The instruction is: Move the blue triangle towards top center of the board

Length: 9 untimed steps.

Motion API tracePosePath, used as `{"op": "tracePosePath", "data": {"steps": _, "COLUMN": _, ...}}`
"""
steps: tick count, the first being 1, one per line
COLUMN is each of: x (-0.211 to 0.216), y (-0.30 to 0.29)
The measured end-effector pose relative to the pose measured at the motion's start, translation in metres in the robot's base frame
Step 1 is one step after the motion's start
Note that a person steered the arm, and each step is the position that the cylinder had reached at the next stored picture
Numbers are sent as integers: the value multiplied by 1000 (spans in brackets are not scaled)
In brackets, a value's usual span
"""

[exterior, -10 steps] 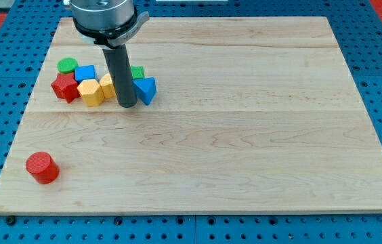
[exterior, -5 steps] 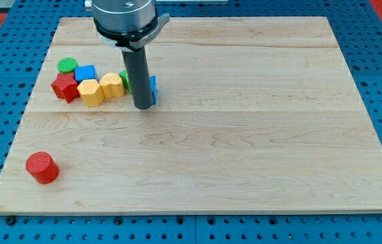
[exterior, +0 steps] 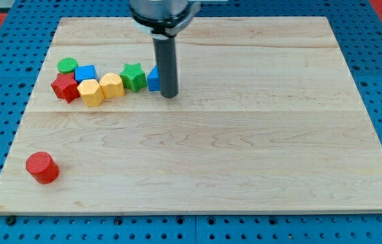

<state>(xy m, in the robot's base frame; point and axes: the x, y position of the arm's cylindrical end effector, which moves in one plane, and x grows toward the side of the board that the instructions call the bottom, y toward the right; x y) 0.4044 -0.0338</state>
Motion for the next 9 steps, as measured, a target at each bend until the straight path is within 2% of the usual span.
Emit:
{"op": "tracePosePath", "data": {"steps": 3, "x": -16, "y": -12}}
{"op": "tracePosePath", "data": {"steps": 5, "x": -84, "y": -8}}
{"op": "tracePosePath", "data": {"steps": 6, "x": -97, "y": -8}}
{"op": "tracePosePath", "data": {"steps": 7, "x": -92, "y": -7}}
{"op": "tracePosePath", "data": {"steps": 9, "x": -49, "y": -4}}
